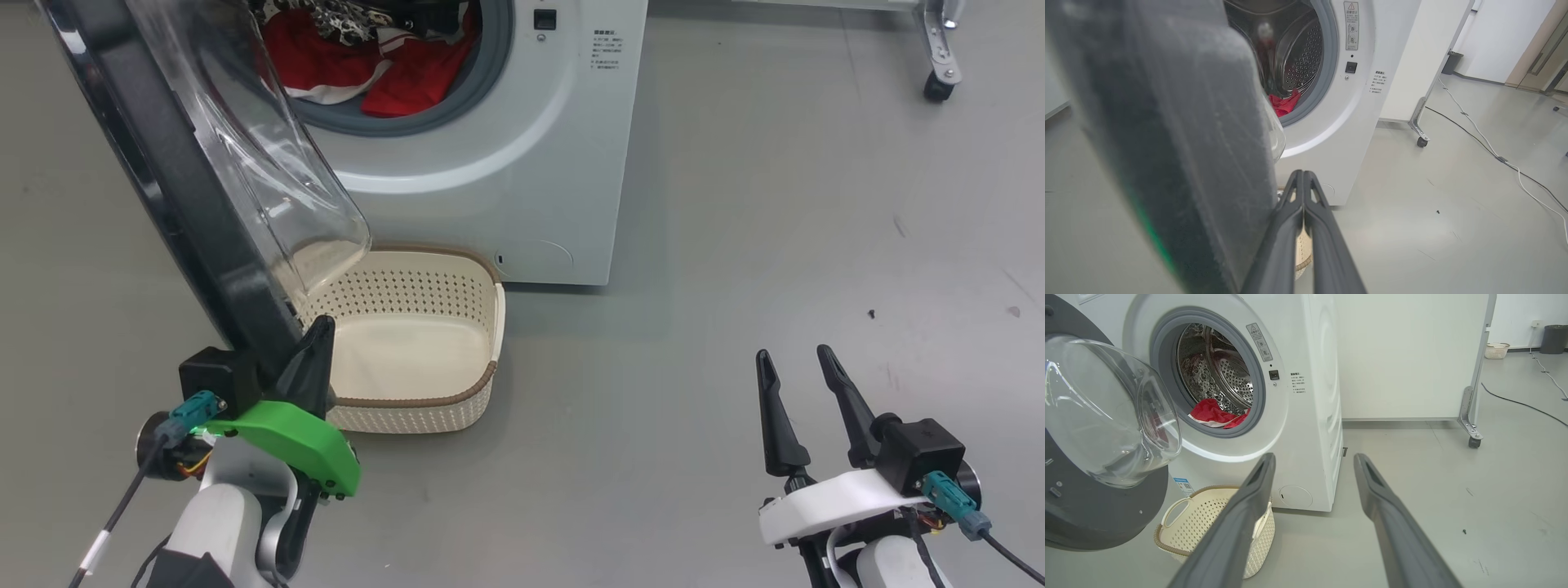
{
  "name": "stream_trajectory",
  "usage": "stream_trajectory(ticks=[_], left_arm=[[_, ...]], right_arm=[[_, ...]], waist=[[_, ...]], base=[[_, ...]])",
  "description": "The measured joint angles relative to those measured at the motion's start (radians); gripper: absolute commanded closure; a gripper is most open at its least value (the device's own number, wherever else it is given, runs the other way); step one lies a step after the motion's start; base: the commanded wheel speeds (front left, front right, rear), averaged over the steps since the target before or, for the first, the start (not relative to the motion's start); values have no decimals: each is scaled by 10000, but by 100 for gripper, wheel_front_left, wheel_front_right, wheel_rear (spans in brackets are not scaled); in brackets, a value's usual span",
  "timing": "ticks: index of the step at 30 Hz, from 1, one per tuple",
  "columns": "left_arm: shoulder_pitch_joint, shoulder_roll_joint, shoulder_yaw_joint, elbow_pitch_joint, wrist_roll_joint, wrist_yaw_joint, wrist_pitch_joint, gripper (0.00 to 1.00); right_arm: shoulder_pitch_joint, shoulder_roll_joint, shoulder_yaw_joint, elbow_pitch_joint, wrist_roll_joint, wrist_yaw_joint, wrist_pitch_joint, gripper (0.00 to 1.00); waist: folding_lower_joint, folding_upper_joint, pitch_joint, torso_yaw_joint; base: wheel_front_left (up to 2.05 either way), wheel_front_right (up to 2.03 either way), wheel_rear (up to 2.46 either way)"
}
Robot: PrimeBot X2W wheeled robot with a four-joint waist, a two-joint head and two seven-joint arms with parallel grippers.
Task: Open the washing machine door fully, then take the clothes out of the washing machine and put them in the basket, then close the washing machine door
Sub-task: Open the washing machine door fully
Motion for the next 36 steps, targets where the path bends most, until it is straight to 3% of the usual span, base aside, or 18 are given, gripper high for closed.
stream_trajectory(ticks=[20, 36], left_arm=[[7, 33, 500, 255, -261, 140, -445, 100], [21, 495, 1572, 197, -767, 362, -840, 100]], right_arm=[[58, 13, 130, 117, -167, 90, 0, 0], [-22, 2, 577, 209, -466, 100, 0, 0]], waist=[[0, 0, -68, 1500], [0, 0, 626, 1796]], base=[[0, 0, 0], [0, 0, 0]])
